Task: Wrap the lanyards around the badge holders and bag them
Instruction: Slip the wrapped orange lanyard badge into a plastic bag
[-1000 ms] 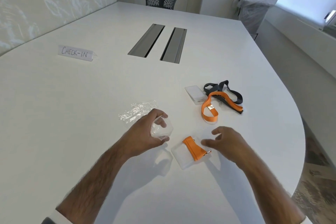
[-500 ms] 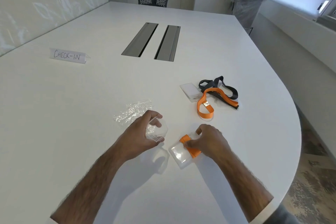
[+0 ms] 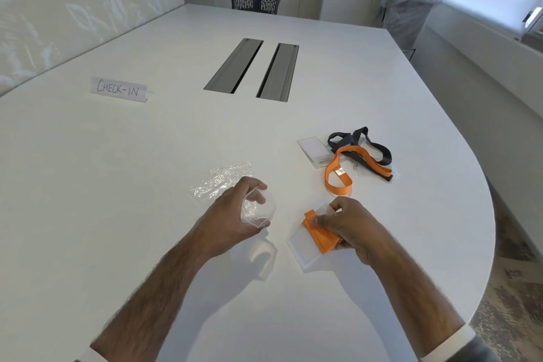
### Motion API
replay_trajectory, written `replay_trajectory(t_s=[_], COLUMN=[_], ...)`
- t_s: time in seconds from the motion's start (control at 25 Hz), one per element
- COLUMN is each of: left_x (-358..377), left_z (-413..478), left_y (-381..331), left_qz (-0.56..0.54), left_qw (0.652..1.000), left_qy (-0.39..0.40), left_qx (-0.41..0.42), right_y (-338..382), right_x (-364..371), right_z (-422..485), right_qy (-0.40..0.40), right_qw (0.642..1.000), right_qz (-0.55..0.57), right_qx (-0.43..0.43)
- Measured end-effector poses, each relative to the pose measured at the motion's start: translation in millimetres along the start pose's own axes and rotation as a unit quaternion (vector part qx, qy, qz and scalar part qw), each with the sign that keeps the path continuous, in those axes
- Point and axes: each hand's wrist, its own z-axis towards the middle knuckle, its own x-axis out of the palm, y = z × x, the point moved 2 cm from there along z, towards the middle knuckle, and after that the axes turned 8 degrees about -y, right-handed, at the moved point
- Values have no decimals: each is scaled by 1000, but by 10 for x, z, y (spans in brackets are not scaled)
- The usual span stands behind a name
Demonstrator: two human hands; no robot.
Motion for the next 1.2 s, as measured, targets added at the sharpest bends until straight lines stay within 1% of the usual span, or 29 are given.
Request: replay_trajectory(t_s=[0.12, 0.16, 0.24, 0.32, 0.36, 0.44, 0.52, 0.68, 0.76, 0.92, 1.08, 1.2], left_x=[-5, -8, -13, -9, 0, 26, 62, 101, 105, 106, 119, 92], left_z=[0, -1, -1, 3, 4, 14, 28, 69, 88, 96, 94, 112], left_y=[-3, -5, -13, -26, -34, -58, -94, -145, -155, -184, -206, -259], left_qz=[2, 1, 0, 1, 3, 8, 18, 53, 80, 130, 147, 157], left_qw=[1000, 1000, 1000, 1000, 1000, 999, 999, 997, 995, 989, 987, 984], left_qy=[-4, -5, -8, -16, -21, -30, -35, -54, -55, -50, -35, -48], left_qx=[4, 3, 1, 5, 7, 8, 11, 13, 27, 48, 55, 73], right_y=[-20, -12, 44, 133, 183, 267, 318, 356, 374, 413, 462, 482], right_x=[11, 13, -2, -36, -46, -18, 68, 223, 265, 304, 305, 314], right_z=[-12, -22, -70, -166, -225, -331, -431, -576, -615, -666, -655, -630], right_qy=[1, -4, -34, -91, -123, -166, -178, -180, -176, -161, -133, -115], right_qw=[999, 998, 987, 953, 934, 909, 904, 927, 932, 940, 945, 948], right_qz=[45, 65, 131, 239, 282, 317, 304, 197, 168, 115, 85, 67], right_qx=[-4, -21, -87, -160, -182, -214, -242, -266, -268, -280, -286, -288])
